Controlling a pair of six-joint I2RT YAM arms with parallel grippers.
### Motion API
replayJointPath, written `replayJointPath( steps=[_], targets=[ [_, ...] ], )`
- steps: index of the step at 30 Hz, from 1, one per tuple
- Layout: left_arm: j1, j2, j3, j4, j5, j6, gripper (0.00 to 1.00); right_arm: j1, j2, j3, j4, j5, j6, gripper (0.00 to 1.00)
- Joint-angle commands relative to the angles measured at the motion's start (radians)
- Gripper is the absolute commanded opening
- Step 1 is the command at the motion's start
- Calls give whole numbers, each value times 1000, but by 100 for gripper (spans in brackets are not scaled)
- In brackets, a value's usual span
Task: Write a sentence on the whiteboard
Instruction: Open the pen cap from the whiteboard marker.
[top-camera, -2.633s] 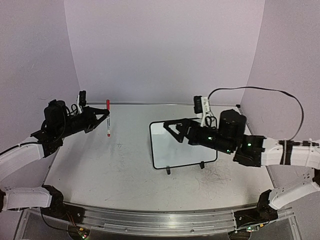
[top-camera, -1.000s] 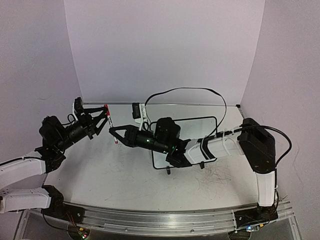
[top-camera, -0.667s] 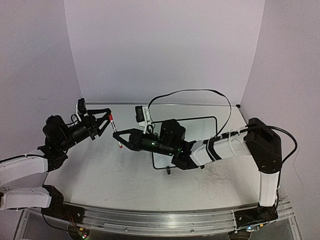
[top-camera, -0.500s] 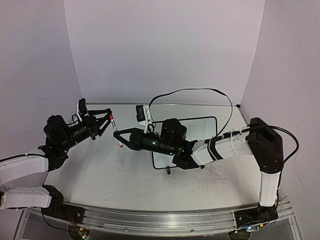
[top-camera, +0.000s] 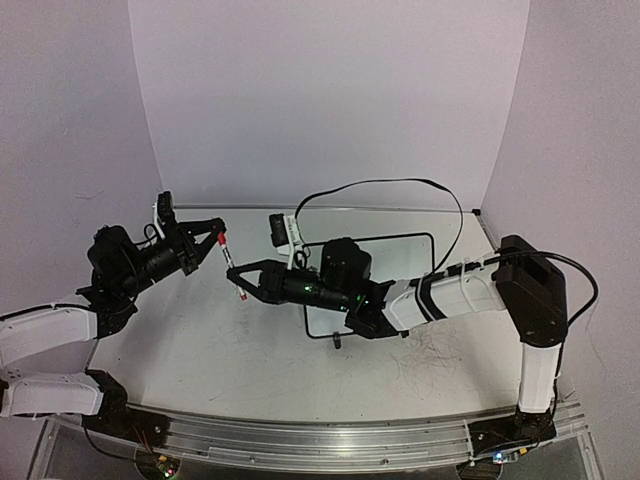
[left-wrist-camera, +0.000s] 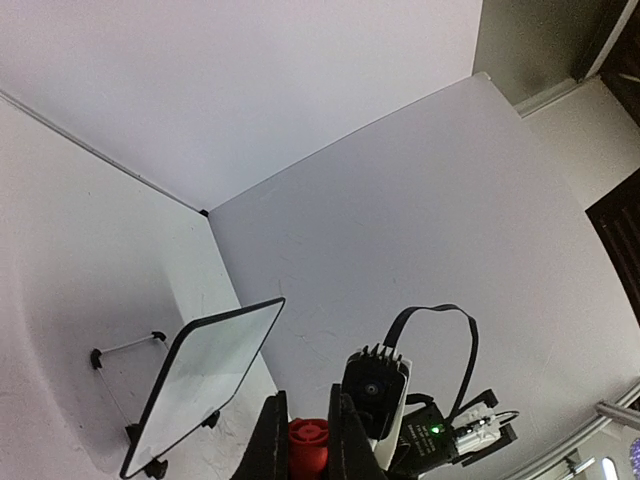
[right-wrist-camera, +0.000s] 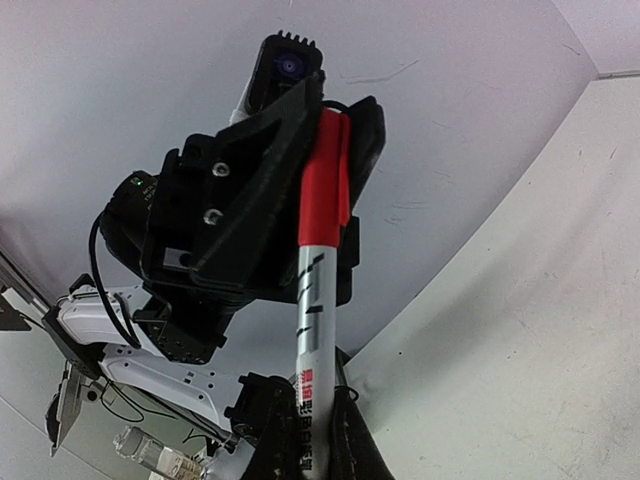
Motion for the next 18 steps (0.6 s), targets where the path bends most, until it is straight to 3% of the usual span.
replayJointPath(
  steps=[1,6,18],
  targets=[
    [-1,-3,30,16,-6,-2,0,3,-40,-25,-17,-8,-26,0],
    [0,-3,20,-14,-48,9,0,2,-84,-101,-43,8,-56,0],
    [14,-20,84,-159,-337,141,0,3,-236,-384,-58,-17,-67,0]
  ],
)
